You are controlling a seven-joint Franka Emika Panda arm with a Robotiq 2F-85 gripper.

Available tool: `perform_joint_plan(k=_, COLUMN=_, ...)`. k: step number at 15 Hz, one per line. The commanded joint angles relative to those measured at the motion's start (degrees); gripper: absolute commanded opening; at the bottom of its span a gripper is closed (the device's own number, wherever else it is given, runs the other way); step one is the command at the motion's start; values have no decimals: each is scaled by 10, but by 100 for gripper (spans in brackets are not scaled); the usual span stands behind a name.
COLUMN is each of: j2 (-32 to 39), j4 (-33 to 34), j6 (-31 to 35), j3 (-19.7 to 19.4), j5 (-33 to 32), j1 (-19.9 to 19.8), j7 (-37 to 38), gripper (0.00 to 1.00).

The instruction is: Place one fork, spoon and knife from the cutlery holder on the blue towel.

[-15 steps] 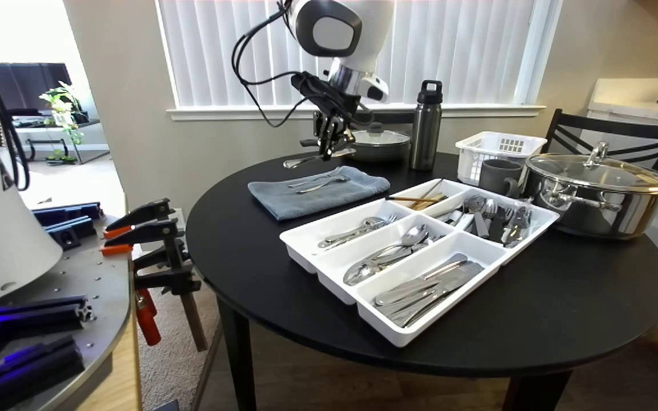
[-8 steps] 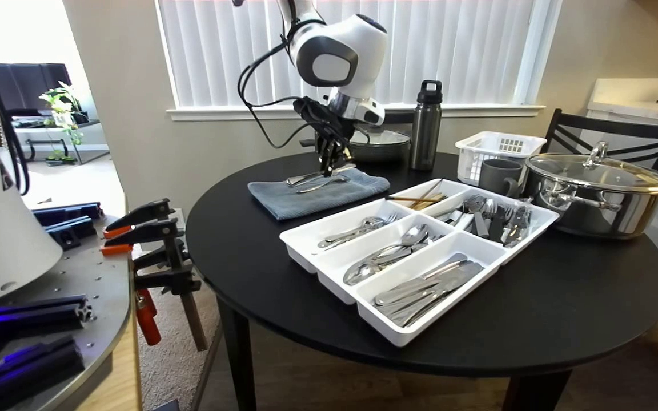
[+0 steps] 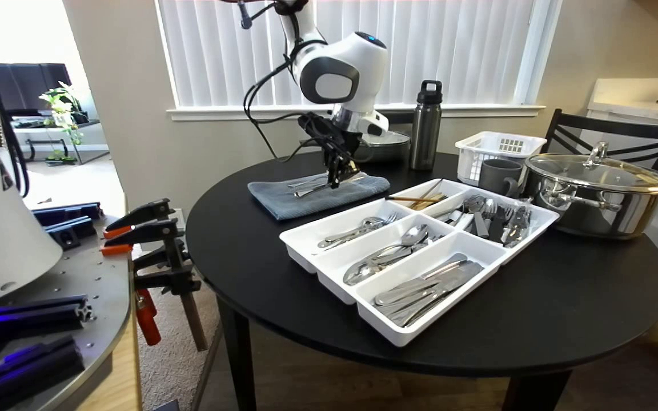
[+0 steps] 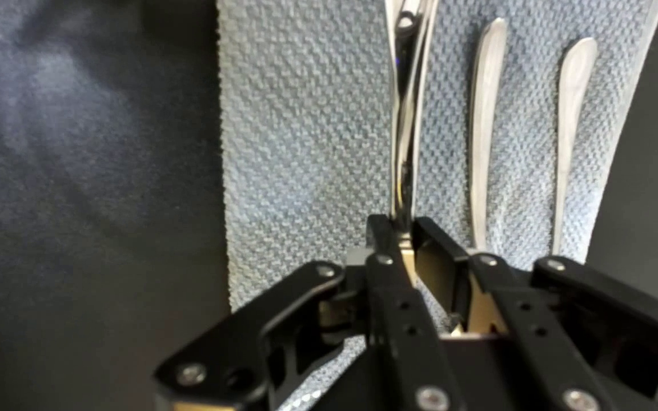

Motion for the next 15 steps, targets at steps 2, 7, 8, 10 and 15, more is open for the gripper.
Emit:
perform_joint_plan(k=2, j2=-5, j4=-6, j6=18, j3=-17, j5=-33, j1=9, j7=50, gripper=46)
perform_joint_plan(k=7, j2=-41, j4=-30, j6=22, j3=-29, j5=-48, j1=0, j7=69, gripper=77)
perform_joint_plan(k=8, j2=-52, j4=-32, j6=6, j3=-23, j5=-45, j1=-11, j7=60, gripper=84)
perform_joint_plan(k=10, j2=-73, j4=-41, j6=-6, j3=-16, j5=-39, j1=-29, j7=44, gripper=95)
perform_joint_plan(k=15, j2=-124, j4=-69, j6=-23, j3=10, j5=-9, j1=-80, j7=-8, gripper=100)
